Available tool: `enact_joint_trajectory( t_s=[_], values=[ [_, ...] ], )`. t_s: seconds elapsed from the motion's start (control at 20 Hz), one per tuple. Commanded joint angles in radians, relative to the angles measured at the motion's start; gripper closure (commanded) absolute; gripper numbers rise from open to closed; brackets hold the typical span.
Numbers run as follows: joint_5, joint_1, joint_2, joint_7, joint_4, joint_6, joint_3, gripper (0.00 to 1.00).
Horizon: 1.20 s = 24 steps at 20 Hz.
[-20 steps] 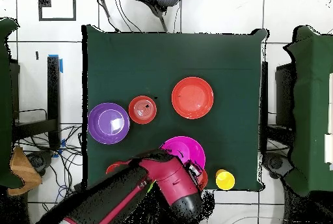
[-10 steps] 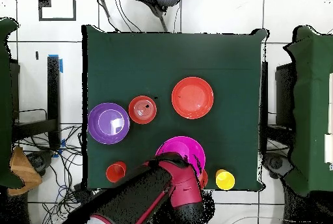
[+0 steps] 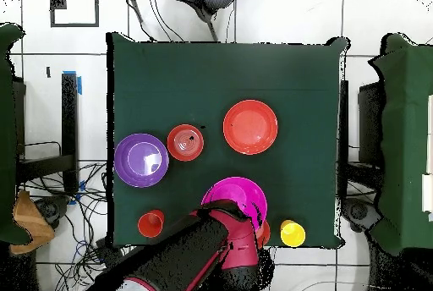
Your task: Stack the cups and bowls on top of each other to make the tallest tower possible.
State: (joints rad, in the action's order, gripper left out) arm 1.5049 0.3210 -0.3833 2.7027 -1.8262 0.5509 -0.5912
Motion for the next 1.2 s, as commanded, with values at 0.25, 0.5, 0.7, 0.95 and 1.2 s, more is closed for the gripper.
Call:
enact_joint_trajectory(
  t_s=[0.25,0.5,0.7,0.95,1.2],
  values=[
    [0.034,0.039,0.056,0.022,0.032,-0.055,0.151,0.0],
    [0.006,0.033,0.055,0.005,0.036,-0.071,0.152,0.0],
    [-0.017,0.023,0.055,-0.018,0.034,-0.079,0.156,0.0],
    [-0.043,0.016,0.054,-0.034,0.034,-0.086,0.163,0.0],
    [-0.106,-0.009,0.066,-0.126,0.029,-0.095,0.168,0.0]
  ],
)
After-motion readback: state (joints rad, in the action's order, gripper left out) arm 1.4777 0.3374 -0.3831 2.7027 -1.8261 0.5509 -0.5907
